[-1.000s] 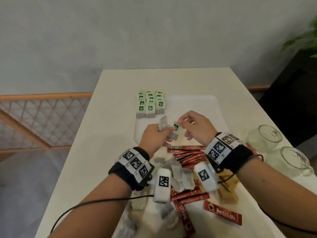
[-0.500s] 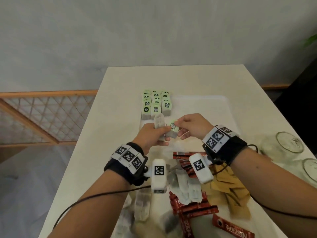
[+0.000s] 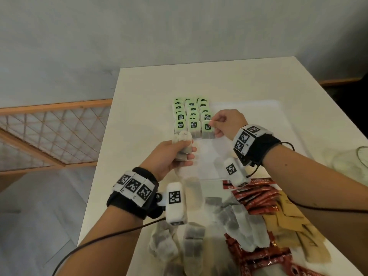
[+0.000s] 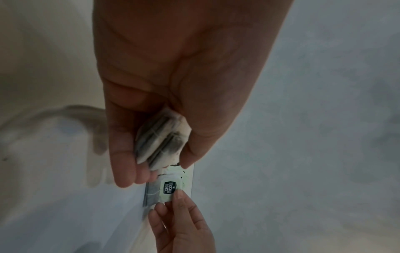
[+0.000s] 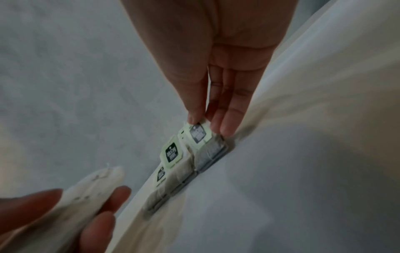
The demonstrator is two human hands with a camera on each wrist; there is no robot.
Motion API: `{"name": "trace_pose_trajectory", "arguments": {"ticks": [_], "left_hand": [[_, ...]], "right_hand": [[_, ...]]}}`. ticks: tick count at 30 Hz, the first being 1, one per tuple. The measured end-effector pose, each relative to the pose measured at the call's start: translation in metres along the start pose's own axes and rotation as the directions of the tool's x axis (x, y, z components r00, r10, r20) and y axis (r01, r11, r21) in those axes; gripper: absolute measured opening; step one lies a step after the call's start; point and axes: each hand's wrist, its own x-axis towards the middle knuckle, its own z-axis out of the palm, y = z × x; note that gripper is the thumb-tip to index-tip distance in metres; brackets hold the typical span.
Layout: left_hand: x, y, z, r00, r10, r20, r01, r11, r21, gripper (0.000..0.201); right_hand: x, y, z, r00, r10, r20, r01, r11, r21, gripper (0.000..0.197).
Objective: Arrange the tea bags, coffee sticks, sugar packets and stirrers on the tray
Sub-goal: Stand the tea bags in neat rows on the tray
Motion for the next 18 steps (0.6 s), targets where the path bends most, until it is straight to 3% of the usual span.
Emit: {"name": "trace_pose_trajectory", "arguments": {"ticks": [6,12,15,18], "left_hand": [[0.006,0.000,0.000,0.999,-0.031,0.020,0.032,0.996,-0.079,0.025],[-0.006,-0.002,0.012,0.999,0.034,0.002,-0.033,0.998,-0.056,0.020],[-0.015,-0.006,0.026,0.997,0.077,-0.006,-0.078,0.997,-0.011,0.022],[-0.027,-0.009,0.040,0.994,0.110,-0.005,-0.109,0.993,0.050,0.015]], "right_hand": [[0.007,-0.007,0.006,1.000,-0.007,-0.015,0.006,0.999,-0.044,0.010],[-0.014,-0.009,-0.010,0.996,-0.044,-0.079,0.040,0.998,-0.057,0.016],[-0.040,-0.010,-0.015,0.997,-0.063,0.049,0.059,0.994,0.091,0.018],[-0.065,-0.012,-0.018,0.976,-0.115,0.187,0.096,0.990,0.103,0.011]]}}
